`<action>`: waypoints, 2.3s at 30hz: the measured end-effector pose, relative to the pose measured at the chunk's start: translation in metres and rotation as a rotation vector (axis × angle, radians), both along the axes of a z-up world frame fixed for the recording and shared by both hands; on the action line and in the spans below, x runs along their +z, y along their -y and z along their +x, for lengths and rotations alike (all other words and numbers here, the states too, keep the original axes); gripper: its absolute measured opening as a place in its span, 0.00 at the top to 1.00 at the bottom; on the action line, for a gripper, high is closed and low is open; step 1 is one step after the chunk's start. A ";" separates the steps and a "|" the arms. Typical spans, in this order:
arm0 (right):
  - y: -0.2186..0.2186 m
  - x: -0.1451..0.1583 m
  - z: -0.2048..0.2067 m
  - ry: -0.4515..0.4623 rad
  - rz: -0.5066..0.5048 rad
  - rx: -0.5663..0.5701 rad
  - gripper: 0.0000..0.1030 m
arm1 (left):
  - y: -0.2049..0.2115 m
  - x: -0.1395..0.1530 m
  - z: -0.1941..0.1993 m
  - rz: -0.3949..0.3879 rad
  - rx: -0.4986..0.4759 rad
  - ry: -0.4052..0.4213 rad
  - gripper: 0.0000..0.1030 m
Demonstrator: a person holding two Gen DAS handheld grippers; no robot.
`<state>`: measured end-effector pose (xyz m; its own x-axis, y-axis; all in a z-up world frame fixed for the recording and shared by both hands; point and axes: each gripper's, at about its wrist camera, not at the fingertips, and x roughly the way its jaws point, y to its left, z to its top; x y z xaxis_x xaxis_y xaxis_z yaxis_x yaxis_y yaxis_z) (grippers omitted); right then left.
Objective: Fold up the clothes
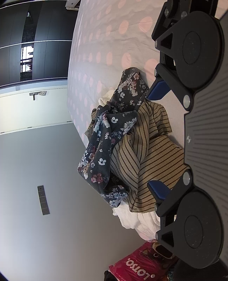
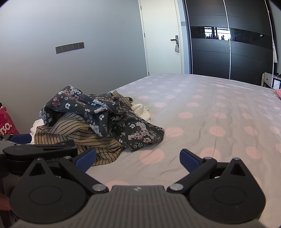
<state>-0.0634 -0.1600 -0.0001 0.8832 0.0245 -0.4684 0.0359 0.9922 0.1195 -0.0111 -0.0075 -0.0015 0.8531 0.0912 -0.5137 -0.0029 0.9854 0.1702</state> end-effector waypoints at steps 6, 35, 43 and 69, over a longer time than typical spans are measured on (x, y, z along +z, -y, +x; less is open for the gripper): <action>0.000 0.000 0.001 -0.003 0.000 0.000 0.01 | 0.000 0.000 -0.001 0.001 0.001 0.000 0.03; -0.008 -0.008 0.040 -0.015 -0.011 0.034 0.01 | -0.016 -0.006 0.047 -0.006 -0.066 -0.035 0.05; -0.031 -0.016 0.112 -0.032 -0.020 0.147 0.10 | -0.059 0.000 0.104 0.055 0.021 -0.009 0.05; -0.063 -0.015 0.218 -0.098 -0.012 0.157 0.98 | -0.088 0.012 0.173 0.071 -0.094 -0.056 0.88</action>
